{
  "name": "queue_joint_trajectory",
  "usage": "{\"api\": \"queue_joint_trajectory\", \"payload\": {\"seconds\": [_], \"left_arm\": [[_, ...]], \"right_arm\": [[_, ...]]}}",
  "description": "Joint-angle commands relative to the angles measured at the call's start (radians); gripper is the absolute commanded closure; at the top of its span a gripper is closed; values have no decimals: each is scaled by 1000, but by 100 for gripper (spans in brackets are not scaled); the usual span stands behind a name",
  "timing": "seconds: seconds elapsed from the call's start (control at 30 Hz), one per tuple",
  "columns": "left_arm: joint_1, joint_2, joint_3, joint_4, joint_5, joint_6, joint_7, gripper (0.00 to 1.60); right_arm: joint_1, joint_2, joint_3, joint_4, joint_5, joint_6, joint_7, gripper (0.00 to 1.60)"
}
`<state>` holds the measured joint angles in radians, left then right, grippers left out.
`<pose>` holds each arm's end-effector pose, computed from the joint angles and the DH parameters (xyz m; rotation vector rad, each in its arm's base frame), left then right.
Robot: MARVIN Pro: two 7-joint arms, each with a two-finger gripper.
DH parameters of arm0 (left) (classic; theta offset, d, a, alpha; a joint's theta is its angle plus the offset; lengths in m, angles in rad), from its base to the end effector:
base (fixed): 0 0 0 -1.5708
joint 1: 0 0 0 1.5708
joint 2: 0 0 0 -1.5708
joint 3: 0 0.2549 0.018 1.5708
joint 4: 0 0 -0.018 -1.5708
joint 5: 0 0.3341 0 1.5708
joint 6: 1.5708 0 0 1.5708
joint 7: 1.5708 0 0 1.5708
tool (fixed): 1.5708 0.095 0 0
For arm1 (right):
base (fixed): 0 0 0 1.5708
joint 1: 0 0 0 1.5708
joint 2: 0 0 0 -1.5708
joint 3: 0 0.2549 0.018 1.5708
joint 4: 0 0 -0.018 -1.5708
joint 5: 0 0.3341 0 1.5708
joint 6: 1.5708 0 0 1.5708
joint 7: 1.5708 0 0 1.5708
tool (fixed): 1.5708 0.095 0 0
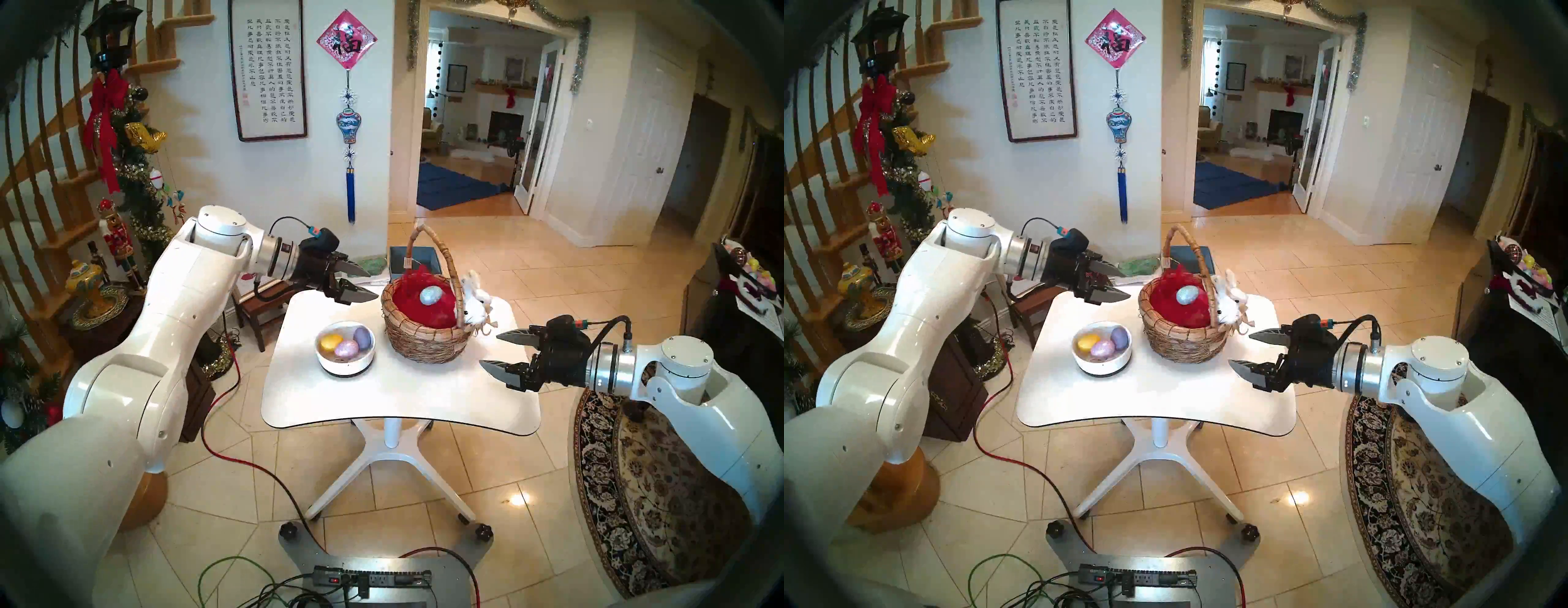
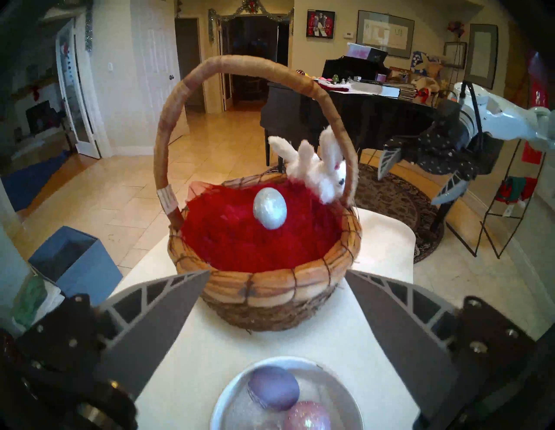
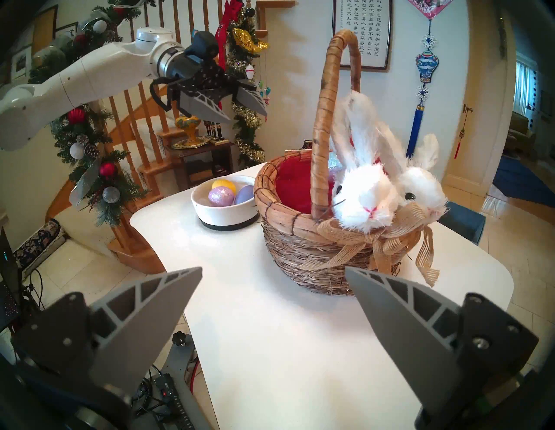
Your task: Put easter egg into basket
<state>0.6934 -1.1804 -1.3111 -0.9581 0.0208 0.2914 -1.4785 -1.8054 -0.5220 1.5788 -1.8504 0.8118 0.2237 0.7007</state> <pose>0.5433 0.0267 -0.1246 1.7599 -1.3810 1.0813 0.3672 -0.0861 -0.1987 -2.0064 -0.9562 -1.3540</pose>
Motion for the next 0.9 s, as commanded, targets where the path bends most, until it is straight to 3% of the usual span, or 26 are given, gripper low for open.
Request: {"api": "queue_joint_trajectory", "payload": {"seconds": [0.0, 0.1, 0.13, 0.23, 0.27, 0.4, 0.87], "left_arm": [[56, 56, -5, -86, -4, 7, -5, 0], [105, 75, -6, -174, 0, 28, -5, 0], [99, 72, -1, -158, 0, 24, -5, 0], [144, 87, -7, -239, 7, 44, -3, 0], [136, 78, -2, -215, 5, 41, -5, 0], [187, 88, -1, -294, 15, 70, 14, 0], [384, 128, -89, -546, 63, 277, 210, 0]], "right_arm": [[3, 2, 7, 0, 1, -2, -1, 0], [3, 2, 7, 0, 1, -2, -1, 0], [3, 2, 7, 0, 1, -2, -1, 0], [3, 2, 7, 0, 1, -2, -1, 0], [3, 2, 7, 0, 1, -2, -1, 0], [4, 2, 6, 0, 1, -2, -1, 0], [3, 2, 7, 0, 2, -2, -1, 0]]}}
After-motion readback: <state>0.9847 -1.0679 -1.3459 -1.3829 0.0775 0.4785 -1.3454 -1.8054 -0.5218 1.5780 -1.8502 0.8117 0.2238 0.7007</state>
